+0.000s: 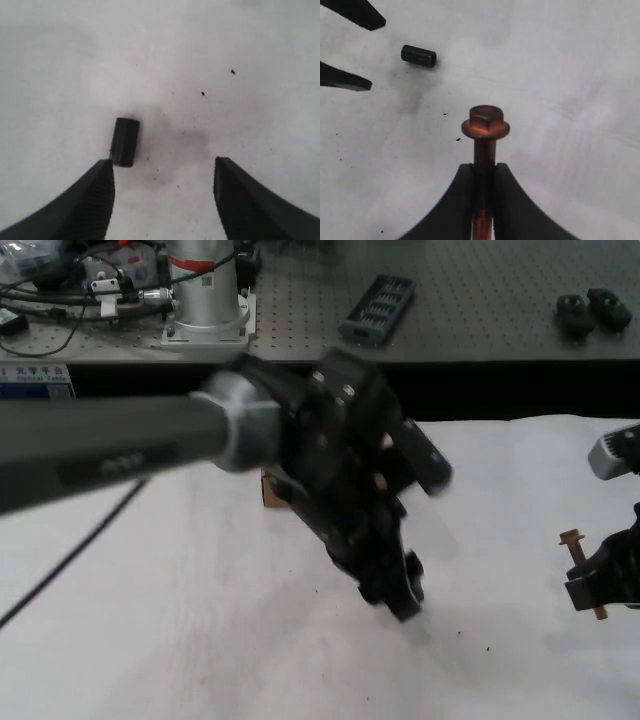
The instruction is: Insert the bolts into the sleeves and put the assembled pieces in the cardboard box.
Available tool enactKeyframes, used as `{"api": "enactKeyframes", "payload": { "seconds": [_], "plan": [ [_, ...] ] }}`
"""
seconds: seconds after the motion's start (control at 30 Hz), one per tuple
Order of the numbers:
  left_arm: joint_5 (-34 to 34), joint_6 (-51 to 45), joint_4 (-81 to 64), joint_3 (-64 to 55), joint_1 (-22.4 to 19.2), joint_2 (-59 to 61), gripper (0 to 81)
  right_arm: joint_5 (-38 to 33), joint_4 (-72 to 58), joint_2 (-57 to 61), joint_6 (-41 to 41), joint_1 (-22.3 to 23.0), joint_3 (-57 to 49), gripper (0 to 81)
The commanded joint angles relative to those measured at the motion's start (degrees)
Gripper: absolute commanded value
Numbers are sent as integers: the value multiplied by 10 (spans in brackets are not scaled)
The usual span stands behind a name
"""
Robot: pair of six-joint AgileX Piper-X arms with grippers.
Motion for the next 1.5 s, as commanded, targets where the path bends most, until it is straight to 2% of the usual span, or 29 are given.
{"api": "enactKeyframes", "payload": {
  "seconds": [0.0,0.13,0.43,1.0,1.1,1.47],
  "plan": [
    [-36,35,11,-6,-6,9,428,-36,2,-7,10,-4,-2,43],
    [-74,81,30,-23,-6,23,428,-67,11,-8,15,-4,-1,43],
    [-75,129,52,-69,-6,52,428,-75,11,-27,20,-4,1,43],
    [-69,142,70,-87,-6,83,413,-75,-6,-33,16,-4,1,43],
    [-69,142,69,-91,-8,83,384,-75,-8,-33,16,-4,1,43],
    [-69,127,94,-148,-28,122,384,-78,-4,-33,16,-4,1,43]
  ]
}}
